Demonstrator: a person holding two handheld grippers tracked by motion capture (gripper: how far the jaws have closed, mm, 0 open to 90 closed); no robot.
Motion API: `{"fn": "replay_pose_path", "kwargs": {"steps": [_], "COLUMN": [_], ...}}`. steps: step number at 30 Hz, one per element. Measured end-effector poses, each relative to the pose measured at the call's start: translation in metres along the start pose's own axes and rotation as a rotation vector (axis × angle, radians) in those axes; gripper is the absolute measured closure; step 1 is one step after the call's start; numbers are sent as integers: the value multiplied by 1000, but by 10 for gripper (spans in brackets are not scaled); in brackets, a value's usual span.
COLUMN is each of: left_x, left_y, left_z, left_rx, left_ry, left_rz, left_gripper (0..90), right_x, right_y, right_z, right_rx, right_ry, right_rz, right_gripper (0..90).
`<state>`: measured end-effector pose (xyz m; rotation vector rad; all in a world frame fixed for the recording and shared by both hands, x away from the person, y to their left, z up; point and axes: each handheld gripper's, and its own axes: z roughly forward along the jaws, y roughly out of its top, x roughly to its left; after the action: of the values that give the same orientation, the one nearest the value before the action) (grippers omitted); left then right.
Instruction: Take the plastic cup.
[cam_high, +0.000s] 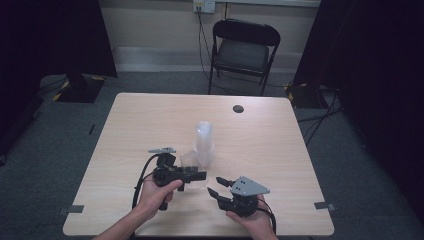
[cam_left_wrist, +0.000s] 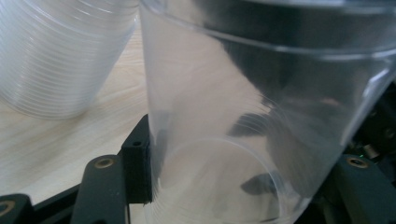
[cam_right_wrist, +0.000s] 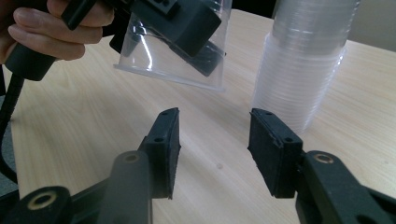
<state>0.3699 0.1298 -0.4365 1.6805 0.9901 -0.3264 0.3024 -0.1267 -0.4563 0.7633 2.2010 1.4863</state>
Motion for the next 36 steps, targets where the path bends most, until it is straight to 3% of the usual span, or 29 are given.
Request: {"fn": "replay_pose_path", "kwargs": {"steps": [4, 9, 12, 17, 21, 36], "left_x": [0, -3, -4, -3, -2, -14], "left_y": [-1, -3, -3, -5, -5, -8], "left_z": [2, 6, 7, 9, 11, 21], "left_rx": [0, 10, 16, 9, 10, 1], "left_ry": [-17, -19, -46, -115, -137, -209], "left_rz": [-38, -45, -67, -159, -189, -232], "left_gripper": [390, 392, 392, 393, 394, 393], "right_x": [2, 3, 3, 4, 5, 5], "right_y": [1, 2, 2, 4, 6, 10], "right_z": [1, 3, 4, 2, 2, 2], "right_rx": [-22, -39, -47, -81, -108, -168], "right_ry": [3, -8, -7, -27, -33, -72], "right_rz": [-23, -41, -57, -69, -77, -82], "right_gripper": [568, 610, 640, 679, 694, 717]}}
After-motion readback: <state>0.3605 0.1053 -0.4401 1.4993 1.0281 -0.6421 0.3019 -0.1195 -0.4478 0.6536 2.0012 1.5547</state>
